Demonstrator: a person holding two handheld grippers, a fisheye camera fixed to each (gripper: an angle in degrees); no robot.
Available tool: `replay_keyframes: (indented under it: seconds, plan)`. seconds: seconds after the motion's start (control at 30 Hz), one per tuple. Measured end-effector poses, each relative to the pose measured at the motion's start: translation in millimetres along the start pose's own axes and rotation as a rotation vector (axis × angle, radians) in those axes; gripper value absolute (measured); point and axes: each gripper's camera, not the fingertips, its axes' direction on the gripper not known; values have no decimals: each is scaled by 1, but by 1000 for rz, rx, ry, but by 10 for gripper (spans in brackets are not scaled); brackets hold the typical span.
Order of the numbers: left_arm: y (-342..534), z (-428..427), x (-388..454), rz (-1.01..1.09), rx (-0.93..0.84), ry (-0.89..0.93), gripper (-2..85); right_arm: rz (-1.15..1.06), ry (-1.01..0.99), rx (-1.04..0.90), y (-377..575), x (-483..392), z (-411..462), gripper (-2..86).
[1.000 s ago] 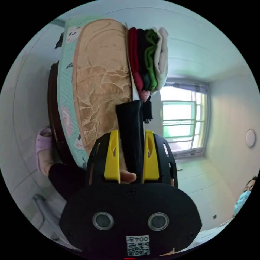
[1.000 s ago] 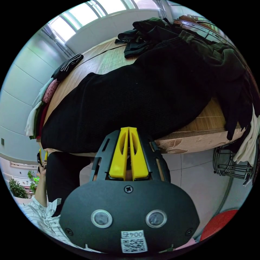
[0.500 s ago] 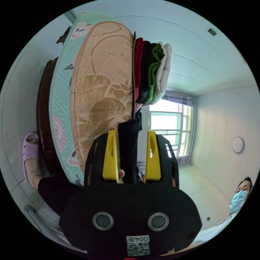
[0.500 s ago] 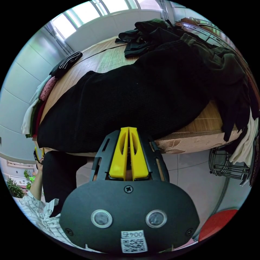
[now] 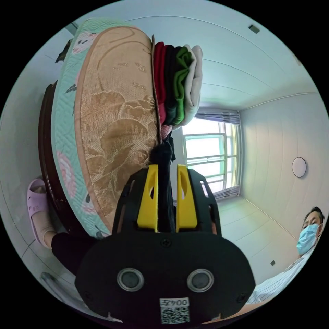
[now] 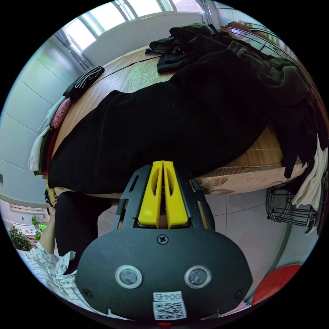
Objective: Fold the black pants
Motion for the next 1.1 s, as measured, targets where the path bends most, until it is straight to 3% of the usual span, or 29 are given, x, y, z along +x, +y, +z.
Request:
replay_keyframes:
  seconds: [0.23,0.6,0.87,1.0,1.1]
  plan:
    - [-7,-23,4,115,-70,-43,36,9,-11,2,11,10,7,-7]
    - [23,39,148,523,-342,36,30,34,-73,9,31,37,17,-7]
    - [181,130,245,940,-707,144,28,95,-223,14,47,78,26,-7]
    - [285,172,239,1096,-933,155,34,134,-316,18,55,99,31,-7]
    - [373,220,194,1178,-1143,66,46,158,-379,20,60,113,36,-8]
